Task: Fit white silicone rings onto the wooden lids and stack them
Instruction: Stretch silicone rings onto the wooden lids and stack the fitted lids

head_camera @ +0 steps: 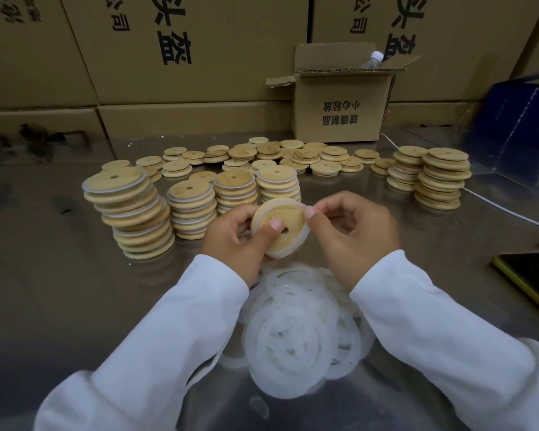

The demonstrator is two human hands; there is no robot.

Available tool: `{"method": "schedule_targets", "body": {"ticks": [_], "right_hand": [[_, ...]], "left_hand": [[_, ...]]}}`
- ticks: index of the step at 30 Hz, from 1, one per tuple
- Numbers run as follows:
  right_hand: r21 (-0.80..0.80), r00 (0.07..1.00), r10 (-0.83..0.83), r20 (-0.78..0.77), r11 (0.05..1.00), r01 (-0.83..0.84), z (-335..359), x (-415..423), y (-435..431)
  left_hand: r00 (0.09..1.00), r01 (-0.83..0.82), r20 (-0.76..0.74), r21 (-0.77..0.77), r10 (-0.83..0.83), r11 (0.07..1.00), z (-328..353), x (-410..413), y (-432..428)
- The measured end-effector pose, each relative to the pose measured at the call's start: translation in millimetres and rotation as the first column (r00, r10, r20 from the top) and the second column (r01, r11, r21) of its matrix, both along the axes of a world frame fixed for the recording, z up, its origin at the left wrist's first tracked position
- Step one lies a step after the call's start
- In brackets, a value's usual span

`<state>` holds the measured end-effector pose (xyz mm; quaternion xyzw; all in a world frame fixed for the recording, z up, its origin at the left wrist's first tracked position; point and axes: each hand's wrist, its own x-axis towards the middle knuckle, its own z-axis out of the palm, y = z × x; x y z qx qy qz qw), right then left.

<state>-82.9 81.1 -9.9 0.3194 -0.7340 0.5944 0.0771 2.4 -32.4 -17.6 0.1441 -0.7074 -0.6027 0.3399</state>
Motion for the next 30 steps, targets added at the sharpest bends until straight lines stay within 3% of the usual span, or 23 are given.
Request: {"method": "schedule_targets", "body": {"ticks": [9, 18, 25, 30], "right_hand": [[0.037, 0.953, 0.251, 0.169, 0.965, -0.26, 17, -8, 6], [0.105, 0.974, 0.209, 0.091, 0.97, -0.218, 17, -7, 8], [-0.053, 0.969, 0.222, 0.111, 0.975, -0.217, 13, -3, 6], [-0.075, 0.978, 0.139, 0.156, 0.989, -0.129, 2, 2, -1]], "left_hand": [[0.989, 0.147, -0.029, 0.314, -0.146, 0.938, 2, 0, -5], [0.986, 0.165, -0.071, 0.377, -0.15, 0.912, 4, 0, -8], [0.986, 0.166, -0.08, 0.456, -0.145, 0.874, 2, -2, -4], [0.991, 0.127, -0.092, 0.485, -0.094, 0.865, 2, -3, -2]]}}
